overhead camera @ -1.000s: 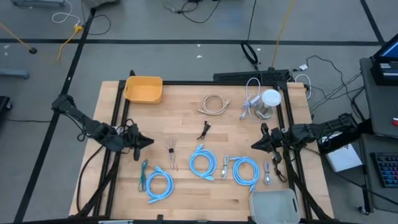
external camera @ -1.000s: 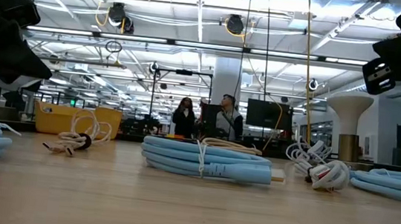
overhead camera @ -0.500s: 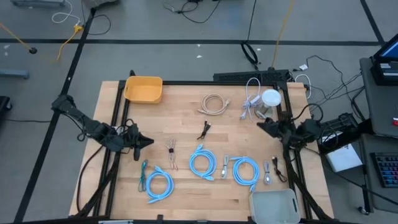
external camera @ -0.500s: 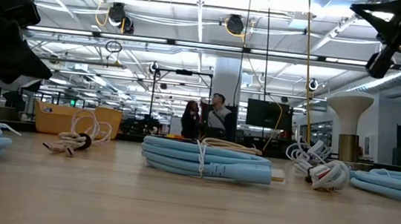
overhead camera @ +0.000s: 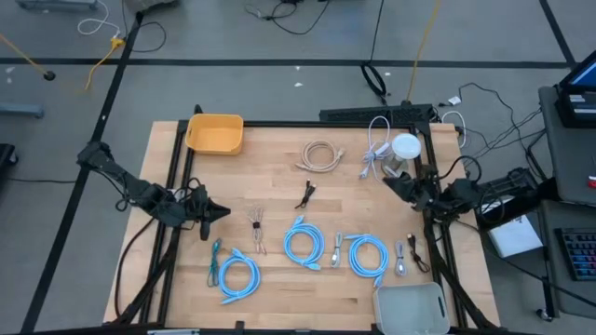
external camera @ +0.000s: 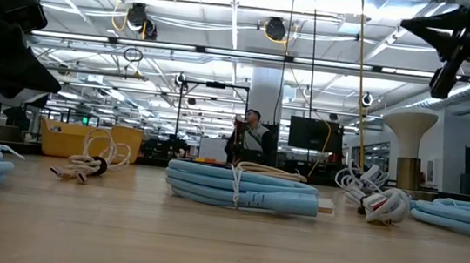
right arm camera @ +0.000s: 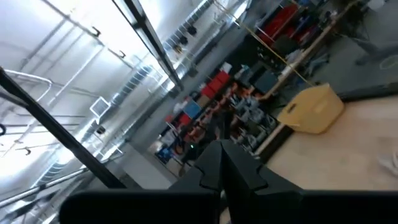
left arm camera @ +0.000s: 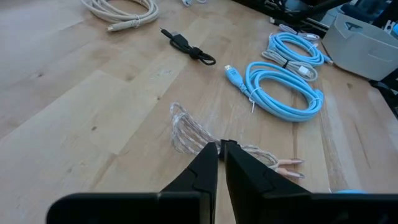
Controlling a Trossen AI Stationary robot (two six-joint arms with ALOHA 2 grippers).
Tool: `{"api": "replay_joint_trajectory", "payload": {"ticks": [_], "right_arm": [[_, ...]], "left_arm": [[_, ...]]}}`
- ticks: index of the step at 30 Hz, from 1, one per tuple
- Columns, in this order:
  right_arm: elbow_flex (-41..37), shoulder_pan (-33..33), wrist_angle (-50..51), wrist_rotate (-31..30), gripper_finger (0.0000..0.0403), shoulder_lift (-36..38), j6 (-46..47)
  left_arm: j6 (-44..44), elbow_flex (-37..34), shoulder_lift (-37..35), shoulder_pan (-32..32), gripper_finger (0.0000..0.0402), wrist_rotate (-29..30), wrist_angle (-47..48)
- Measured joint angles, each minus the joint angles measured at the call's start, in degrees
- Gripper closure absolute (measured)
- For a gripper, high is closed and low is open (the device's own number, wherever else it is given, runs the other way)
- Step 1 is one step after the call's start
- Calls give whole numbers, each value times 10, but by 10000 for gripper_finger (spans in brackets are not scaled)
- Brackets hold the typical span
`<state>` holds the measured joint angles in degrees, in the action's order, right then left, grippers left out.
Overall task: Pick & Place USB Port
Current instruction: Put the gray hdmi cable into the yellow bin
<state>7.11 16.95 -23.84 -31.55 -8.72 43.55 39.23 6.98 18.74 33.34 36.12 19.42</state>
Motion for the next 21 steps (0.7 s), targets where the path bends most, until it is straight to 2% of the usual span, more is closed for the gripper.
{"api": "replay_joint_trajectory", "payload": {"ticks": [2, 5, 7, 9, 12, 16, 18, 21], "right_arm": [[0, 0, 14, 0, 403, -8, 16], [0, 0, 20, -6, 403, -23, 22], [0, 0, 16, -27, 403, -37, 24], [0, 0, 6, -53, 403, -49, 32], [0, 0, -10, -92, 403, -66, 37], [0, 0, -24, -106, 403, -85, 38], [0, 0, -27, -107, 403, -96, 38], [0, 0, -31, -108, 403, -108, 52]], "left_arm": [[-7, 0, 0, -2, 371, 44, -6], [7, 0, 3, -13, 371, 198, -55], [56, 0, 3, -22, 371, 241, -97], [62, 0, 3, -45, 371, 247, -128], [94, 0, 2, -92, 371, 180, -210], [89, 35, 4, -169, 371, 43, -324], [24, 102, 4, -201, 371, -18, -315], [-115, 270, 36, -234, 371, -80, -189]]}}
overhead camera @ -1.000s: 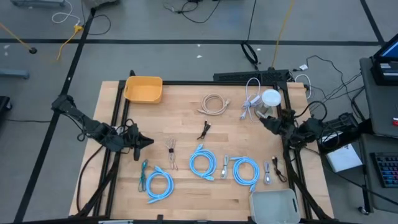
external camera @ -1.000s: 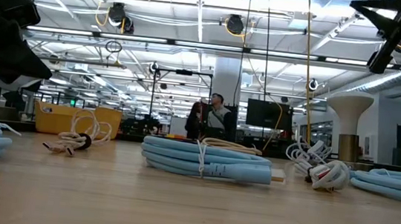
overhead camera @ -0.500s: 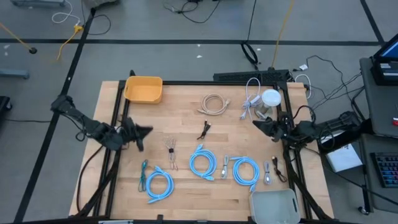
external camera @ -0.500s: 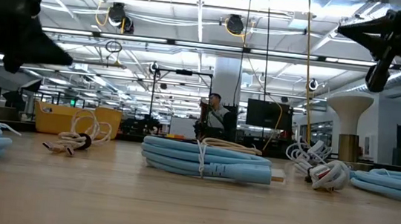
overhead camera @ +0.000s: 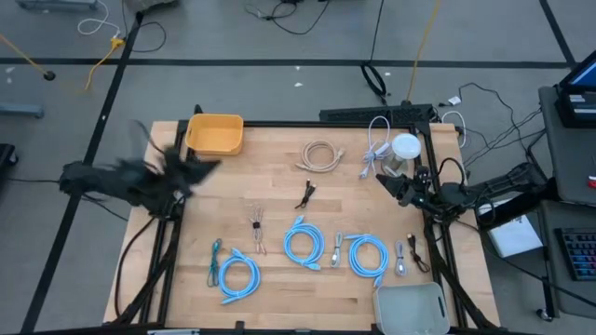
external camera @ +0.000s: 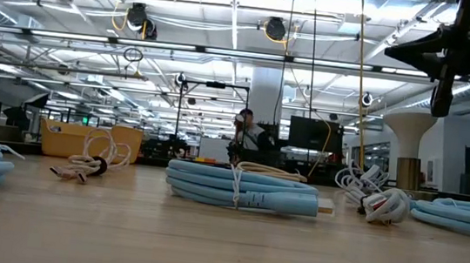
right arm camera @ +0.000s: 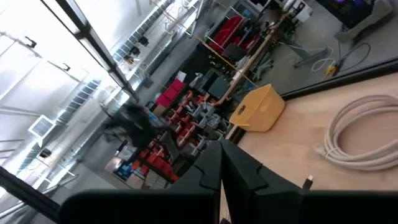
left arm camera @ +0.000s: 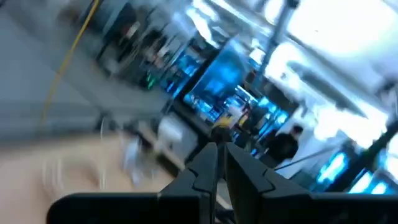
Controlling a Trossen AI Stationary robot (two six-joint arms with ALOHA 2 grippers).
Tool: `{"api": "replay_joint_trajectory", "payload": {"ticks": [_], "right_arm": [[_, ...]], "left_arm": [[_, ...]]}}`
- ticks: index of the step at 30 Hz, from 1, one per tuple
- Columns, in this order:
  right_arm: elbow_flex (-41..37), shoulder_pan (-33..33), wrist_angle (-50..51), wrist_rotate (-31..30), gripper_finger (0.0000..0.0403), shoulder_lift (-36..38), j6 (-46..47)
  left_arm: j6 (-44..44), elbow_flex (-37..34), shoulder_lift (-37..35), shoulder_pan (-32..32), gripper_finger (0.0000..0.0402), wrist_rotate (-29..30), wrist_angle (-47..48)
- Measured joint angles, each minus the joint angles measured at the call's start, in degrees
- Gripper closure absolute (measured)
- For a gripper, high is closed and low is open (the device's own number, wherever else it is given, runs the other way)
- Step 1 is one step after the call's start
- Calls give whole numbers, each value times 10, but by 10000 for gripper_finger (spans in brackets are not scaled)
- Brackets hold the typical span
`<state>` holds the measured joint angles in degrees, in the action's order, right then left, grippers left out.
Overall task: Pick & Place USB Port
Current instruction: Put the gray hdmi cable into the yellow bin
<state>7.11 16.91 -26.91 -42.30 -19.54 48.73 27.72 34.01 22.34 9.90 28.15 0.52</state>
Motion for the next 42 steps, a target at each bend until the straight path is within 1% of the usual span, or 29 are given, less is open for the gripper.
{"api": "replay_joint_trajectory", "payload": {"ticks": [2, 3, 5, 6, 7, 8, 10, 12, 13, 15, 17, 19, 21, 24, 26, 28, 30, 31, 35, 39, 41, 42], "right_arm": [[0, 0, -3, -1, 403, -7, 9], [0, 0, -6, -2, 403, -11, 13], [0, 0, -14, -2, 403, -18, 11], [0, 0, -19, -2, 403, -22, 9], [0, 0, -23, -3, 403, -25, 4], [0, -1, -23, -2, 403, -27, -1], [0, -1, -21, 1, 403, -32, -10], [0, -1, -17, 5, 403, -43, -15], [0, -1, -10, 13, 402, -51, -16], [0, -1, 1, 45, 393, -71, -15], [0, -1, 7, 72, 373, -96, 1], [0, -1, 4, 101, 341, -124, 11], [0, -1, -9, 126, 303, -150, 25], [1, -1, -59, 140, 242, -187, 31], [12, -1, -98, 139, 204, -208, 11], [32, -2, -141, 140, 172, -225, -18], [64, -2, -166, 148, 148, -238, -53], [83, -3, -166, 156, 138, -241, -77], [155, -3, -161, 173, 117, -262, -150], [204, -4, -160, 192, 113, -277, -189], [215, -4, -157, 200, 115, -282, -204], [216, -4, -155, 200, 116, -282, -210]], "left_arm": [[-87, 131, 58, -14, 371, -16, 141], [-123, 196, 99, -20, 371, -26, 232], [-156, 297, 194, -36, 370, -52, 410], [-159, 330, 245, -44, 369, -74, 496], [-161, 350, 291, -51, 365, -103, 554], [-160, 362, 338, -55, 358, -136, 598], [-163, 359, 419, -49, 341, -181, 632], [-176, 348, 482, -35, 323, -197, 622], [-182, 346, 505, -32, 316, -198, 599], [-182, 346, 539, -32, 306, -195, 534], [-180, 345, 558, -41, 301, -194, 469], [-165, 346, 563, -58, 298, -194, 406], [-148, 346, 562, -86, 298, -186, 363], [-109, 346, 562, -138, 297, -179, 304], [-77, 346, 568, -177, 297, -197, 277], [-31, 347, 582, -219, 296, -231, 258], [14, 345, 603, -255, 290, -256, 250], [31, 345, 616, -268, 284, -262, 231], [84, 347, 681, -297, 245, -289, 171], [146, 351, 771, -299, 194, -338, 108], [144, 368, 811, -293, 173, -338, 96], [139, 376, 827, -290, 166, -327, 102]]}}
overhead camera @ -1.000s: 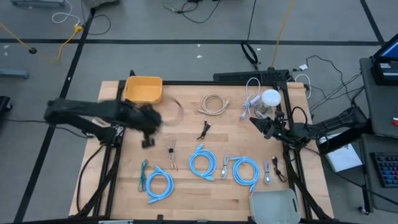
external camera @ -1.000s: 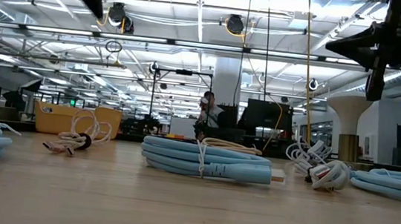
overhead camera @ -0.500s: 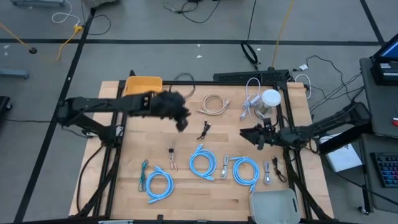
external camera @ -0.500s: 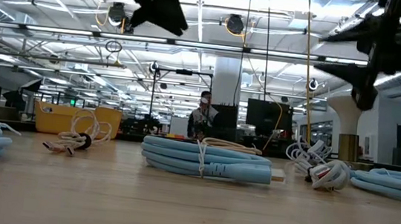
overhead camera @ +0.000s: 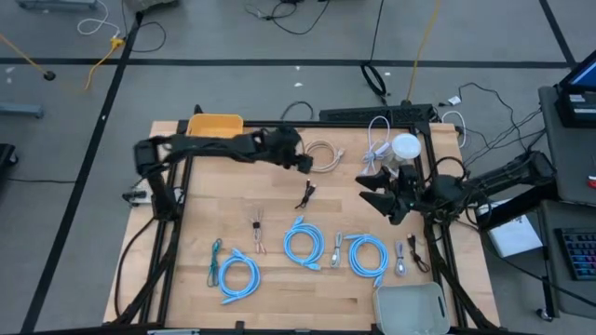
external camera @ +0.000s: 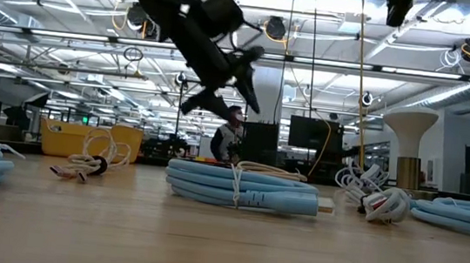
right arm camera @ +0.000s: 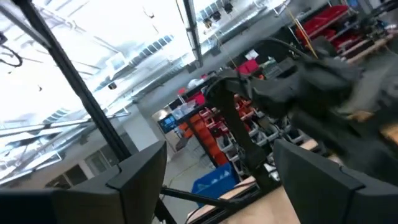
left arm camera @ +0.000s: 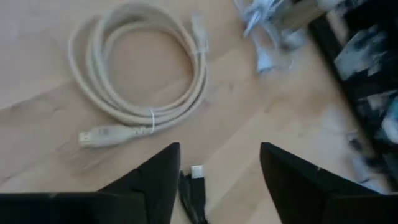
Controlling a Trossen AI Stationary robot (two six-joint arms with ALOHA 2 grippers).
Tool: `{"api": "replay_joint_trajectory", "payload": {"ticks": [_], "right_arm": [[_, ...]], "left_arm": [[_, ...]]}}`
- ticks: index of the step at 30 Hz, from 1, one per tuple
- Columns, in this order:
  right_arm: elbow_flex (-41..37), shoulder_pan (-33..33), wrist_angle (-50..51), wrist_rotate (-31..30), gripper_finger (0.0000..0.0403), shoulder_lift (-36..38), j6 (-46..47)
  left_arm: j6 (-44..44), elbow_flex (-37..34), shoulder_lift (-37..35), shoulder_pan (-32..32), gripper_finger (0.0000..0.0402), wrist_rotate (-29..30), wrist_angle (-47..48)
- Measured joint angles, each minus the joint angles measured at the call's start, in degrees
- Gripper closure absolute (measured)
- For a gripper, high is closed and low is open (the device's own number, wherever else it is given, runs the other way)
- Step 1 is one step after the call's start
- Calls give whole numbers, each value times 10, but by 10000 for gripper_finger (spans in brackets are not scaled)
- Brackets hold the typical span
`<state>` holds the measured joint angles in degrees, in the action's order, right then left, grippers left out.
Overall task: Pick & Place USB Port
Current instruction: Put the gray hdmi cable into the yellow bin
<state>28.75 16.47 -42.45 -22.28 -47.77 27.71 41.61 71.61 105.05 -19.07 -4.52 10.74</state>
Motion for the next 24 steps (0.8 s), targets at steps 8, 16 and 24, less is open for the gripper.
{"api": "replay_joint_trajectory", "payload": {"ticks": [8, 16, 24], "right_arm": [[-1, 2, 16, 0, 120, 1, 34], [-1, 3, 9, 0, 123, 2, 31], [-1, 9, 7, 1, 124, 2, 30]], "left_arm": [[-6, 90, 99, -6, 156, 45, 22], [-15, 188, 140, -34, 160, 116, 149], [-21, 197, 143, -61, 189, 135, 188]]}}
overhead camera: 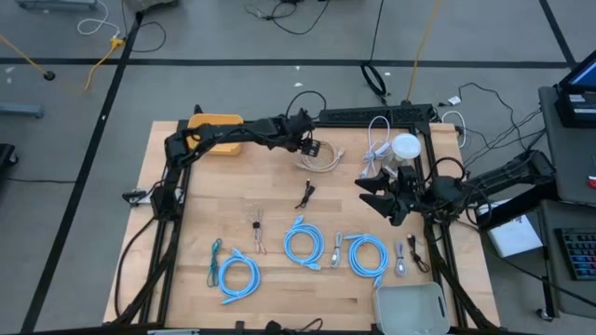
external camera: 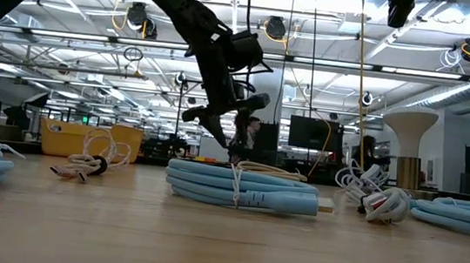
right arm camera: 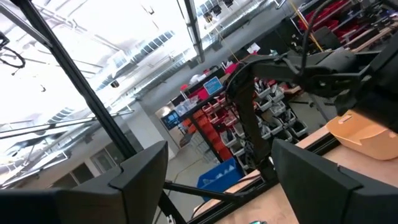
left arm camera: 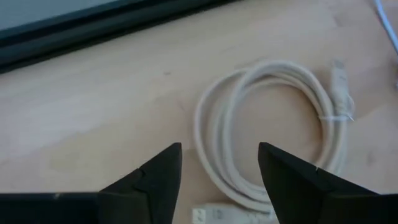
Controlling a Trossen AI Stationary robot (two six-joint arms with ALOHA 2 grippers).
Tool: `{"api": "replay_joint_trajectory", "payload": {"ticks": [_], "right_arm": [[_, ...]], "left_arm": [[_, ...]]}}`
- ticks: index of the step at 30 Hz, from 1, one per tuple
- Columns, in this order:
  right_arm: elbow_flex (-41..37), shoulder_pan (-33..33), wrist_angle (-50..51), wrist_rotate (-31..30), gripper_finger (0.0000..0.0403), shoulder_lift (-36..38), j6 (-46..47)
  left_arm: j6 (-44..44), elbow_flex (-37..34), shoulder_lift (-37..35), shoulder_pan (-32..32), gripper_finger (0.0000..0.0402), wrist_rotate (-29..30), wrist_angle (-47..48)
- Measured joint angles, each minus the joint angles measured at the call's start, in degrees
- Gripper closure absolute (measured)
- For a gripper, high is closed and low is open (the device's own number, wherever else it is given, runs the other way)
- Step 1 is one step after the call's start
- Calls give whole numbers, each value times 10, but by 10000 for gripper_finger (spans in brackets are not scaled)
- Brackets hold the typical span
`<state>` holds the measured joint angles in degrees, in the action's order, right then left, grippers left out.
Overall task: Pick & Place USB Port
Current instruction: Put the gray hdmi cable into the yellow bin
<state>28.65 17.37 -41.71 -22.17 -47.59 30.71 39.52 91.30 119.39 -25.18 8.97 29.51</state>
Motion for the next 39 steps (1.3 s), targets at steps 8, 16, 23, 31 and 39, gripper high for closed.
{"api": "replay_joint_trajectory", "payload": {"ticks": [8, 16, 23, 31, 39], "right_arm": [[0, 3, 4, 0, 124, -1, 0], [0, 9, 4, 0, 124, -1, 1], [0, 11, -1, 0, 124, -1, 3], [0, 26, -3, 0, 124, -1, 1], [0, 31, -3, 0, 124, -1, 3]], "left_arm": [[22, 2, 45, 2, 162, -60, -15], [26, 4, 44, 13, 185, -33, -20], [11, 4, 42, 17, 300, -40, -24], [11, 4, 42, 22, 383, -35, -16], [20, 4, 42, 24, 399, -37, -13]]}}
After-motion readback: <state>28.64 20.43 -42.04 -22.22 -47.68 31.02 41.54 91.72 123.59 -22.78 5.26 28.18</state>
